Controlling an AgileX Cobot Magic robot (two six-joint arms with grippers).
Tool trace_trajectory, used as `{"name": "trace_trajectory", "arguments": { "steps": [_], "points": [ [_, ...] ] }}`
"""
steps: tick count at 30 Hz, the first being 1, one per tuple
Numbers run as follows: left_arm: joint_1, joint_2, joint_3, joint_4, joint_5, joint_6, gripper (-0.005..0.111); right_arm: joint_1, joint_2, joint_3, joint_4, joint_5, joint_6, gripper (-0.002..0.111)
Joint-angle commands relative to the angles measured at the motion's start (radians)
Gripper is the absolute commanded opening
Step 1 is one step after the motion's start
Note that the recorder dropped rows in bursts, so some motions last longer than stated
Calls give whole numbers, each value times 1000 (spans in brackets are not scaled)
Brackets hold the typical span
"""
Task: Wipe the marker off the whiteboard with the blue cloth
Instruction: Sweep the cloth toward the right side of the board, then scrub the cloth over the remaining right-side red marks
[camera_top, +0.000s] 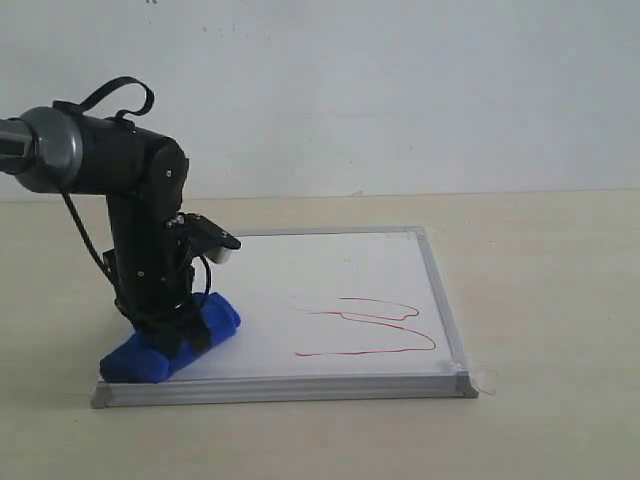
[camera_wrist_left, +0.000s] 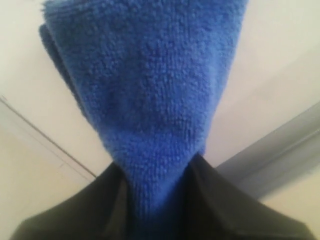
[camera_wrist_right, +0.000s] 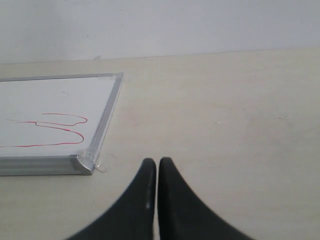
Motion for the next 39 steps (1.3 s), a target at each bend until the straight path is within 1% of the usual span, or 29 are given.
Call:
{"name": "trace_trajectory", "arguments": {
  "steps": [1,7,12,15,20,25,28,33,36,39],
  "points": [
    [-57,-8,21,-67,33,26,4,-2,-5,-1,-4,-2,-3,1],
    [-162,15,19,-69,-53,31,4,-2,-5,-1,-4,-2,-3,1],
    [-232,19,-2,-96,-100,31,4,-2,-5,-1,-4,-2,-3,1],
    [-261,19,-26,-96,-116,31,4,-2,-5,-1,-4,-2,-3,1],
    [-276,38,-73,-108,-133,31,4,-2,-5,-1,-4,-2,-3,1],
    [-289,129,-158,-133,-81,31,4,-2,-5,-1,-4,-2,-3,1],
    [-325,188,-223,-135,-69,31,4,-2,-5,-1,-4,-2,-3,1],
    [-377,229,-339,-155,-67,31,4,-2,-5,-1,-4,-2,-3,1],
    [-391,262,-409,-199,-62,31,4,-2,-5,-1,-4,-2,-3,1],
    [-407,299,-473,-206,-61,31,4,-2,-5,-1,-4,-2,-3,1]
  ]
}}
